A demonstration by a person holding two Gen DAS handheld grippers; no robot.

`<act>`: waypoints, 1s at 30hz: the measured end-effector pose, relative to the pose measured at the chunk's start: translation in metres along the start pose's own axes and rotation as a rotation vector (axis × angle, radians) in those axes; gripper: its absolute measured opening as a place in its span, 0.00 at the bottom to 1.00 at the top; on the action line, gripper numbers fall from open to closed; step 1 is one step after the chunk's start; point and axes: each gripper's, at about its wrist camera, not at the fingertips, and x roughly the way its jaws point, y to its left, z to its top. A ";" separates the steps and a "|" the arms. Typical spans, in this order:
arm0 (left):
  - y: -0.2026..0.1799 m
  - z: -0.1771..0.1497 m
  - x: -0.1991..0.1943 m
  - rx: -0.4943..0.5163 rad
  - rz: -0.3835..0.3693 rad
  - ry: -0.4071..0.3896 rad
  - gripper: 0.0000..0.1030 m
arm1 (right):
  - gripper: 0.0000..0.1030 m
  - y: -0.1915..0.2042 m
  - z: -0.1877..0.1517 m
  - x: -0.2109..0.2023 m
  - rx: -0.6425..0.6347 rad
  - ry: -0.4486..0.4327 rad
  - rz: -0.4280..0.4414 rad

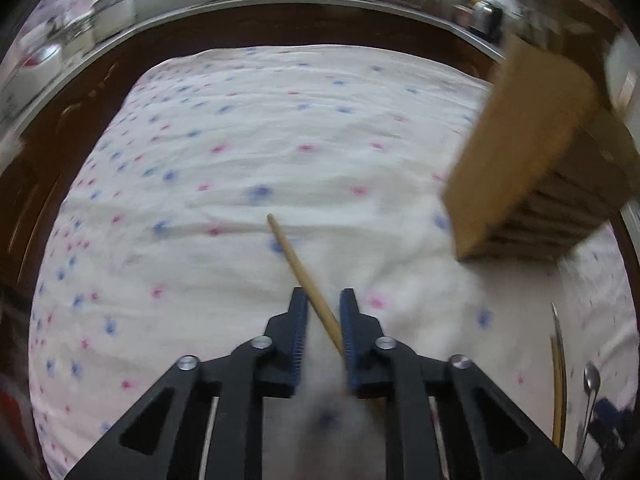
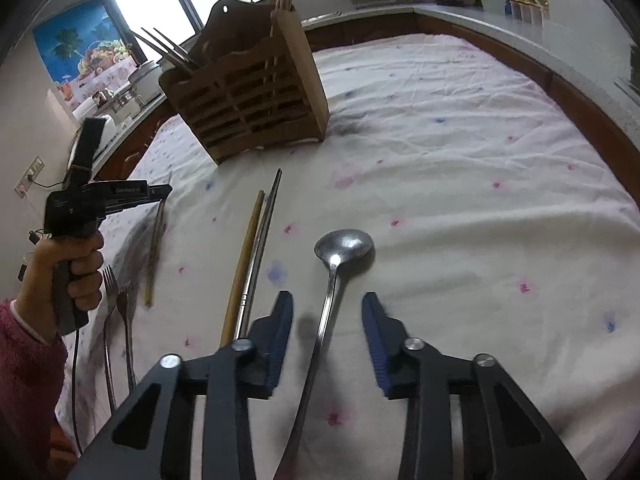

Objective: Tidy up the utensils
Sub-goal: 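Close the left tool on a wooden chopstick while the right tool grasps the metal spoon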

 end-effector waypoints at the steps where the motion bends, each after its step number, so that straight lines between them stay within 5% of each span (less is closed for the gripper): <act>1: -0.007 -0.004 0.000 0.019 -0.019 0.001 0.11 | 0.28 0.001 0.001 0.000 -0.005 -0.003 -0.006; 6: -0.049 -0.023 -0.003 0.135 -0.128 0.042 0.09 | 0.19 -0.002 0.002 0.001 0.002 0.006 0.000; 15: -0.067 -0.013 0.006 0.177 -0.096 0.080 0.20 | 0.21 -0.004 0.006 0.004 0.016 0.023 0.024; 19: -0.078 -0.015 0.007 0.226 -0.049 0.055 0.18 | 0.22 -0.003 0.006 0.004 0.012 0.025 0.026; 23: -0.081 -0.018 0.003 0.221 -0.053 0.040 0.07 | 0.21 -0.004 0.011 0.008 0.016 0.025 0.031; 26: -0.082 -0.021 -0.003 0.196 -0.088 0.031 0.07 | 0.05 -0.004 0.015 0.010 0.013 0.027 0.035; 30: -0.083 -0.027 -0.035 0.188 -0.127 -0.042 0.06 | 0.03 0.001 0.013 -0.006 -0.010 -0.008 0.057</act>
